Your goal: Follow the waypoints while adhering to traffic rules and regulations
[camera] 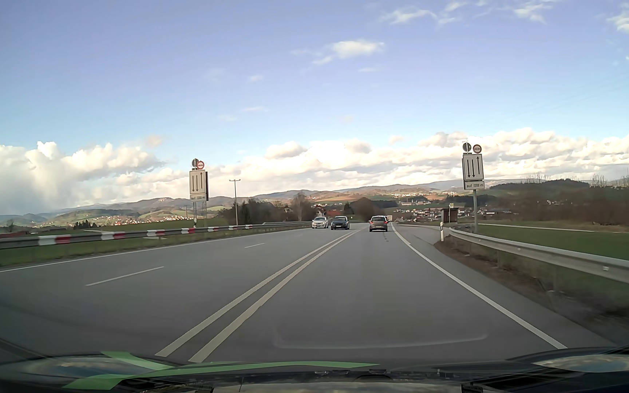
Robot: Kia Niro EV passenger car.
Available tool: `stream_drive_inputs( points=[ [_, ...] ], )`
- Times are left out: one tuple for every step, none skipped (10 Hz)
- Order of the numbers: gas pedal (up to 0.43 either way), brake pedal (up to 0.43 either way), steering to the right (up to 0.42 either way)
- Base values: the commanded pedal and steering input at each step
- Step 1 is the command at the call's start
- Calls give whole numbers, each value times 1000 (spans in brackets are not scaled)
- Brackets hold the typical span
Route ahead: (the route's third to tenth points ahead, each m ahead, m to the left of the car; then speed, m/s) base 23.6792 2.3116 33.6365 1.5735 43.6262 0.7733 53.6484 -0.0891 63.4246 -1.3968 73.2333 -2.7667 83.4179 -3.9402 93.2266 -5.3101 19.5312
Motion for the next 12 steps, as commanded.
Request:
stream_drive_inputs(
  points=[
    [0, 0, 24],
    [0, 0, 24],
    [0, 0, 24],
    [0, 0, 24],
    [0, 0, 24],
    [0, 0, 23],
    [0, 0, 20],
    [0, 0, 16],
    [0, 0, 13],
    [0, 0, 12],
    [0, 0, 11],
    [0, 0, 10]
  ],
)
